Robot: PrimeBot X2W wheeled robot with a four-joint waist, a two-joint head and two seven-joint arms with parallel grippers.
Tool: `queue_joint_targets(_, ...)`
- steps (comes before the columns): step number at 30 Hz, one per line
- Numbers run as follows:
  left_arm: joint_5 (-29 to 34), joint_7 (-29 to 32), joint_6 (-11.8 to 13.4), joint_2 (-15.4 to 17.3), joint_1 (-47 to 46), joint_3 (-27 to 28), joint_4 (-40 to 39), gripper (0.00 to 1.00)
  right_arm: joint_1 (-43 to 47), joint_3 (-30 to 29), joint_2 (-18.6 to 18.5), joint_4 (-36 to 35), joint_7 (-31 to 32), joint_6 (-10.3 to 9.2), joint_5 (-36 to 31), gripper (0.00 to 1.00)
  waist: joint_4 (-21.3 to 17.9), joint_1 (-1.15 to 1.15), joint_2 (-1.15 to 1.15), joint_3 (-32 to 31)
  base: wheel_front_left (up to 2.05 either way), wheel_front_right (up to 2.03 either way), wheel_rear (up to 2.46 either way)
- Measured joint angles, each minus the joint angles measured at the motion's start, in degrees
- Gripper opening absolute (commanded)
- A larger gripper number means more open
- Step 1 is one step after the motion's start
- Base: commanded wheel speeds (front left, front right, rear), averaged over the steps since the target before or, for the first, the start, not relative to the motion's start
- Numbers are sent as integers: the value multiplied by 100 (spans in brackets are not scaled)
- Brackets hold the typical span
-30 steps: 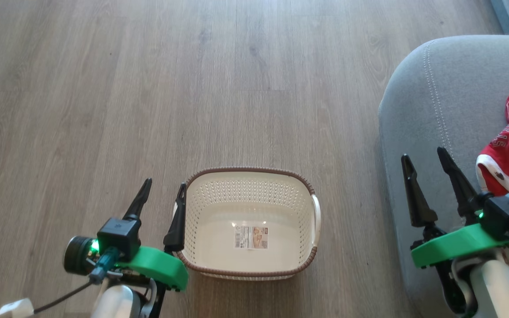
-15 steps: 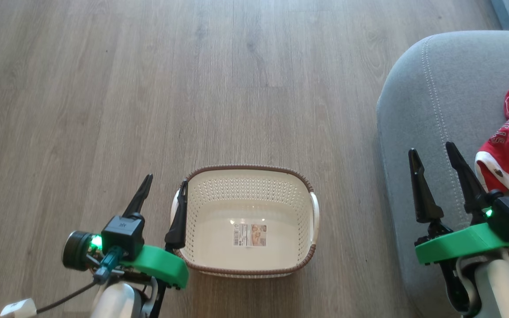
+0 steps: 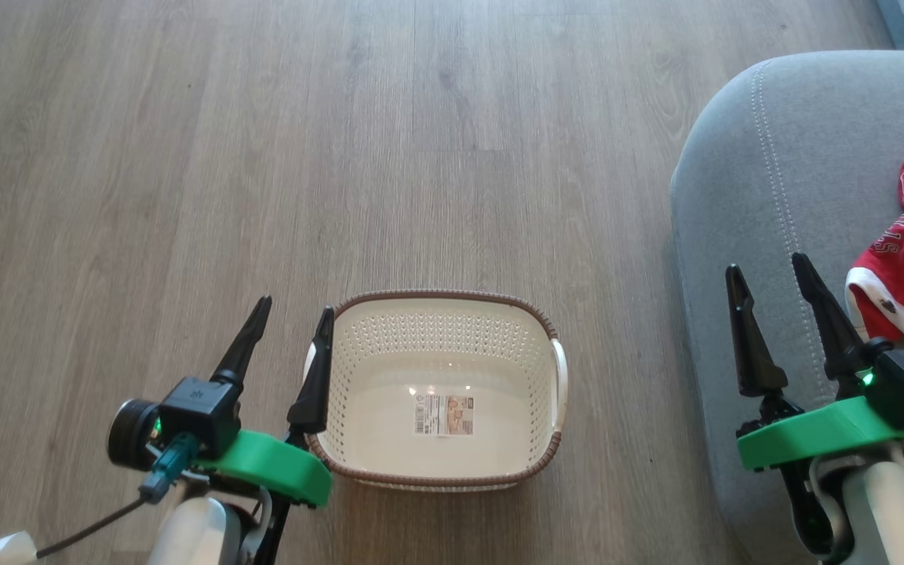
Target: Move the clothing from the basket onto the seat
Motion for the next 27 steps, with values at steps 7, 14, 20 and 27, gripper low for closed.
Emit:
queue_joint_targets(7,-281,-1,-113,0,1,90,193,100,0,40,0,116,0,0,12,100,-17,0,0,-1,0,0,0)
queue_joint_targets(14,-341,0,-170,0,1,149,223,100,0,60,-2,174,0,0,52,100,-33,0,0,8,0,0,0)
queue_joint_targets(20,-382,-1,-215,0,0,153,225,100,0,63,-2,183,0,0,52,100,-42,0,0,-4,0,0,0)
queue_joint_targets(27,-463,-1,-220,0,1,152,243,100,0,66,-15,218,0,0,67,100,-64,0,0,-38,0,0,0)
